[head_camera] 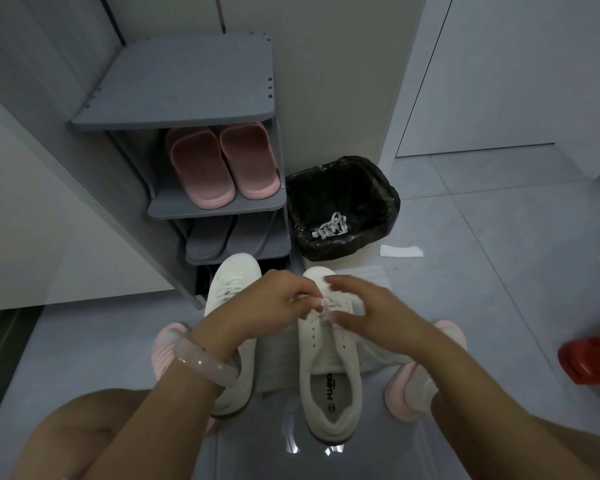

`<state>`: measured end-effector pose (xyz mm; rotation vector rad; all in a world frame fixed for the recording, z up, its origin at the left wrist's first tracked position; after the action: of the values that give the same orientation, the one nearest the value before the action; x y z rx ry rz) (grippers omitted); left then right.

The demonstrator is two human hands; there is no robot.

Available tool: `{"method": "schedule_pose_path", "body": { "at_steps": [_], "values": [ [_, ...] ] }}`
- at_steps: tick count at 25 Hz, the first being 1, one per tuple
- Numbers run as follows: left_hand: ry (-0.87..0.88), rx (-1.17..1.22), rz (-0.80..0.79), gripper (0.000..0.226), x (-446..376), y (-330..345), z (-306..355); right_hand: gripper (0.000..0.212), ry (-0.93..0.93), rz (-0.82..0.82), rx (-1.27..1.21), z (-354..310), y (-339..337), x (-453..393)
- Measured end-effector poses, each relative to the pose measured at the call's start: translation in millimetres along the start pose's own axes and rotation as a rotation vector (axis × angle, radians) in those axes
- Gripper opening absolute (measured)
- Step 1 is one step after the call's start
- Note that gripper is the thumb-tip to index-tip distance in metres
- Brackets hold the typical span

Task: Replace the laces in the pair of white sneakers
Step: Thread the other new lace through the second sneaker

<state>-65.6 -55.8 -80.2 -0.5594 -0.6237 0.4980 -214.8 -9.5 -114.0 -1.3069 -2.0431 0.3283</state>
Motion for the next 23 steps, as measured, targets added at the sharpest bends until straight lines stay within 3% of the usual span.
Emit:
{"method": "schedule_pose_path", "body": {
  "at_steps": [1, 3, 6, 8, 10, 15, 18, 23],
  "values": [
    [0.013, -0.002, 0.003, 0.016, -1.0, 2.1, 1.7, 0.035, -0.096, -0.025, -0.095, -10.6, 10.5, -3.3],
    [0.002, -0.007, -0.006, 0.016, -0.6, 0.4, 0.1, 0.016, -0.092, -0.002, -0.348, -18.2, 15.6, -6.6],
    [-0.097, -0.04, -0.048, 0.019, 5.1, -10.0, -16.2, 0.018, -0.03, 0.224, -0.924, -4.8, -6.9, -5.5],
    [-0.162, -0.049, -0.062, 0.022, 8.5, -14.0, -28.7, 0.02, -0.124, 0.358, -1.362, 3.1, -27.2, -0.2],
    [-0.195, -0.013, -0.067, 0.024, 10.0, -13.2, -35.8, 0.026, -0.26, 0.416, -1.591, 6.3, -41.2, 4.4],
    [-0.148, 0.072, 0.0, 0.017, 2.9, -0.1, -34.5, 0.038, -0.289, 0.493, -1.4, 4.7, -50.1, 11.8],
    [-0.075, 0.027, 0.04, 0.013, 0.9, 2.9, -29.8, 0.028, -0.325, 0.629, -1.519, 11.5, -57.2, 14.3],
    [-0.218, -0.112, -0.095, 0.043, -2.8, 15.5, -38.9, 0.024, -0.347, 0.683, -1.59, 17.9, -65.1, 15.4]
  ]
}}
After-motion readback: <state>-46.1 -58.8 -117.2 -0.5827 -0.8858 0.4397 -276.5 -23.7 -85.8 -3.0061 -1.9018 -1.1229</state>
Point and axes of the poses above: each hand's wrist, its own x-axis away from the middle knuckle, its own y-axis out of the palm, z = x × y, the point moved 4 cm from there along -x, towards the middle knuckle, and after that the axes turned 9 degrees about -z, right-handed, at the moved point
